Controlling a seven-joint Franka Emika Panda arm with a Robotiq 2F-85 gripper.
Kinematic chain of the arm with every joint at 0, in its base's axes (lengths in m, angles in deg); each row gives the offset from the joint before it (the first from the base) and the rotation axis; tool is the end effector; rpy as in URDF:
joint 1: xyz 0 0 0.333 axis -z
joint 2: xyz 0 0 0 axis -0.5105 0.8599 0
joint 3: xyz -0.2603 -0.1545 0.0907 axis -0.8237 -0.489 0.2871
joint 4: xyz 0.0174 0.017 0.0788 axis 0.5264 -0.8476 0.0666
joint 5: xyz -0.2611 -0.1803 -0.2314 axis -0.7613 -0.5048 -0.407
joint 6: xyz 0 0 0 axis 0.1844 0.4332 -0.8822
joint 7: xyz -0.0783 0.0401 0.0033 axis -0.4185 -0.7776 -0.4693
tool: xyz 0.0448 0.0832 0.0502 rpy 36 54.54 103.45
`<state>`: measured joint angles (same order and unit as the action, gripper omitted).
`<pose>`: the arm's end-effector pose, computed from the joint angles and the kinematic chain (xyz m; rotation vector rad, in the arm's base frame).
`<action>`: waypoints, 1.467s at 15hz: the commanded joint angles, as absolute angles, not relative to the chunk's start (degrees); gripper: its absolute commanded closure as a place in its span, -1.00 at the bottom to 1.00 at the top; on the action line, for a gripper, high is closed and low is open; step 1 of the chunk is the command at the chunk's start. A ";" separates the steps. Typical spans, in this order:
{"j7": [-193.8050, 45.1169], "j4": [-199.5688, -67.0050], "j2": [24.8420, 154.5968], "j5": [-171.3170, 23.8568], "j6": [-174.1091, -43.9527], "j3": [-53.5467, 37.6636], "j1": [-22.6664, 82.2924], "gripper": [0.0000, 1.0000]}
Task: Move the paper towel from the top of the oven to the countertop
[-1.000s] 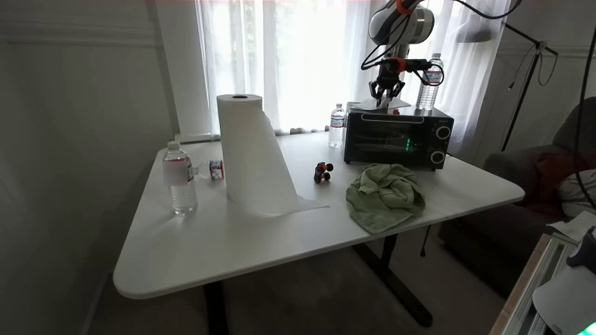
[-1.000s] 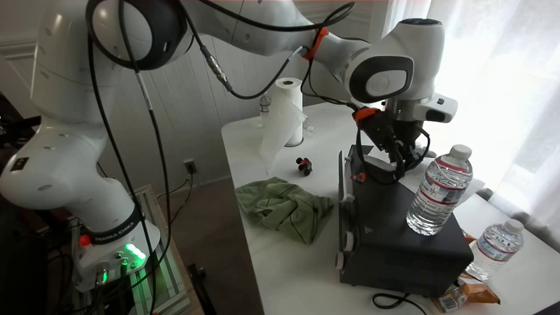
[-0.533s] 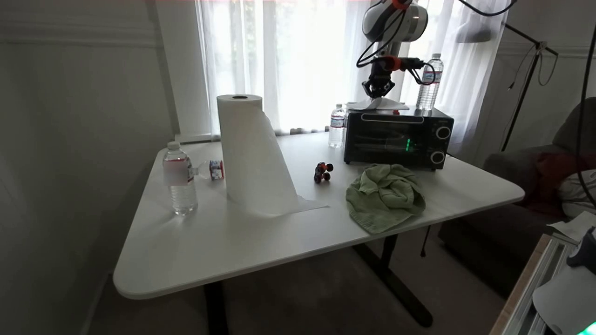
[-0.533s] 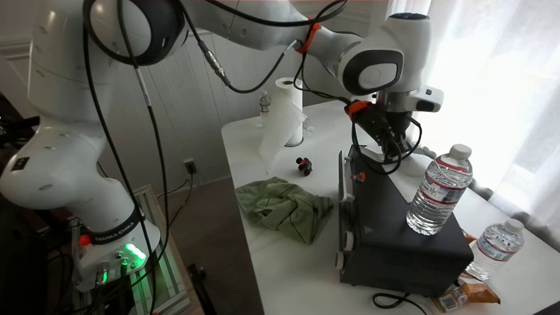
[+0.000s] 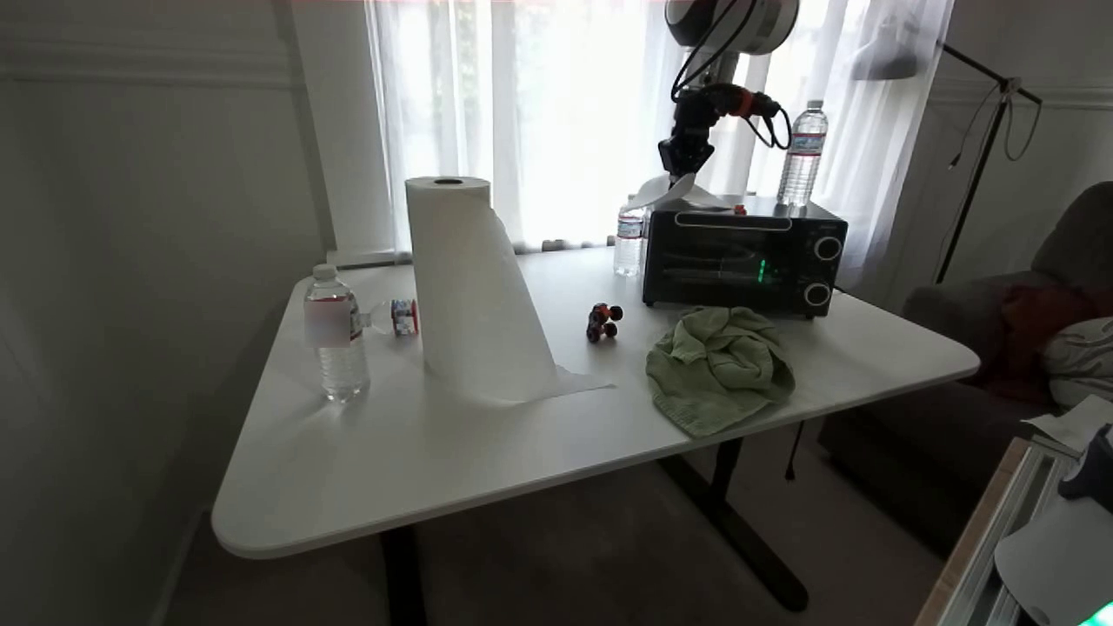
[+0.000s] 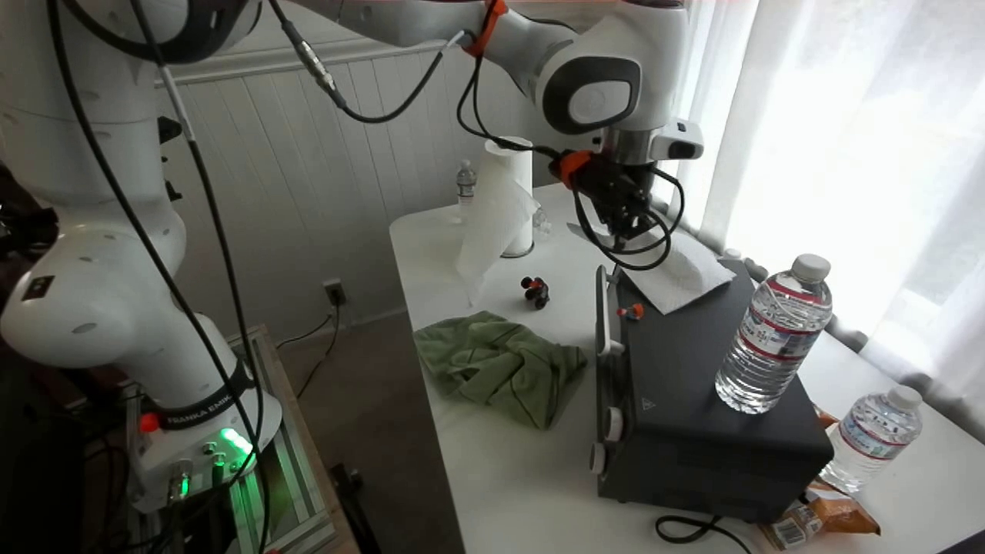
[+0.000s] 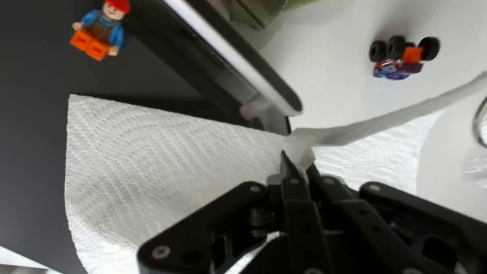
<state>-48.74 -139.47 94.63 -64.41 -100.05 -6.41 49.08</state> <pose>0.6227 -0.2295 0.3794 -3.0968 0.0828 -0.1865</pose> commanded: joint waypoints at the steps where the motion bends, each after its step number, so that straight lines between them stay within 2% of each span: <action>1: -38.67 -149.50 87.51 -60.27 -101.36 -4.63 48.60 0.97; 4: -30.72 -153.69 85.62 -57.70 -103.34 -3.70 47.93 0.97; 5: -35.67 -148.36 89.04 -60.04 -100.97 -5.43 46.93 0.95; 14: -32.27 -151.47 87.60 -59.10 -102.33 -5.28 46.41 0.95; 22: -25.54 -150.80 95.78 -66.66 -105.75 -3.55 41.50 0.98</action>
<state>-28.82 -151.55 92.96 -63.31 -102.95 -3.85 42.95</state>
